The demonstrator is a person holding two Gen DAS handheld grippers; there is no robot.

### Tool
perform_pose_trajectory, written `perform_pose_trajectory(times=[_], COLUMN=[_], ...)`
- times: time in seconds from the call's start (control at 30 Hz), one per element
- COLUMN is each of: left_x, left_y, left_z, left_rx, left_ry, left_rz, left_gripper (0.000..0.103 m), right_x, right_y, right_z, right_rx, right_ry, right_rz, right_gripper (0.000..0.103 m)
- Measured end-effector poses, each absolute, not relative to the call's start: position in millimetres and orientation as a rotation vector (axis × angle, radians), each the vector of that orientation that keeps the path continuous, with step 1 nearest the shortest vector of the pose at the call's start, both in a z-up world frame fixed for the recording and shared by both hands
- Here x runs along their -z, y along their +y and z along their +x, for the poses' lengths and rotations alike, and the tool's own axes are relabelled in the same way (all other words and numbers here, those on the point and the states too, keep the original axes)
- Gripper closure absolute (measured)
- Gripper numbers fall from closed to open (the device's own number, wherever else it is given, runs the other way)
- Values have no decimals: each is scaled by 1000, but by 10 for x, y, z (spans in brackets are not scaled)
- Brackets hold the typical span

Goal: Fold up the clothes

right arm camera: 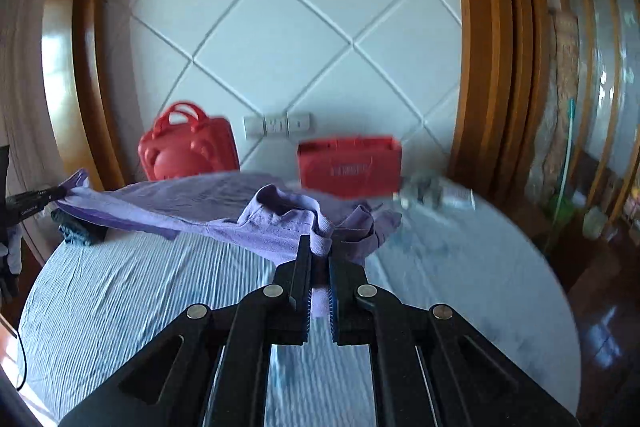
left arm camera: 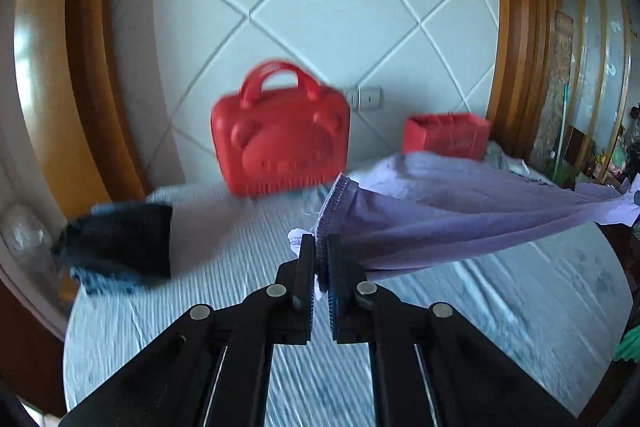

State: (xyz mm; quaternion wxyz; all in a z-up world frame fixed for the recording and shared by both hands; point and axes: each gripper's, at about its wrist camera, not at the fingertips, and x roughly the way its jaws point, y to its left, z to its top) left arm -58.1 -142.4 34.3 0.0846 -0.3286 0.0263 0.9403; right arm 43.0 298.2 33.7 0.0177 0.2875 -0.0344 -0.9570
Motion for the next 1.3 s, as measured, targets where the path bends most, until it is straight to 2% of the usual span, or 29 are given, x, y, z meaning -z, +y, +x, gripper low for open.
perform_pose_trajectory(times=[0.13,0.2,0.27,0.47,0.73,0.97,1.07,1.17,1.2,1.3], left_x=[478,609,524,-188,-1680,-2525,-2595,-2389,-2220,-1639], left_y=[-1505,-1483,-1446,-1259,-1237,-1352,-1377,-1360,-1340,-1287], left_z=[-310,-268,-265,-316,251,437,266,-141,-343,-959], left_rx=[-2721,-2705,-2722,-2783,-2839,-2869,-2903,-2916,-2924,-2947], left_ry=[30,38,52,153,197,174,178,189,202,240], left_rz=[-1250,-1287,-1251,-1071,-548,-319,-343,-504,-583,-815], left_gripper=[99,99,99,99,99,99,98,97,96,96], right_x=[412,583,573,-115,-1674,-2427,-2749,-3072,-2994,-2293], right_y=[3053,3053,3070,3073,3018,2889,2834,2779,2774,2790], right_z=[668,678,647,596,1060,638,457,276,104,-692], right_rx=[2896,2886,2897,3017,3215,3173,3154,3133,3124,3079], right_ry=[-286,-323,-322,-217,-15,100,148,196,202,198], right_rz=[1174,1225,1216,977,364,281,246,212,248,476], right_gripper=[97,97,97,98,98,98,98,98,98,98])
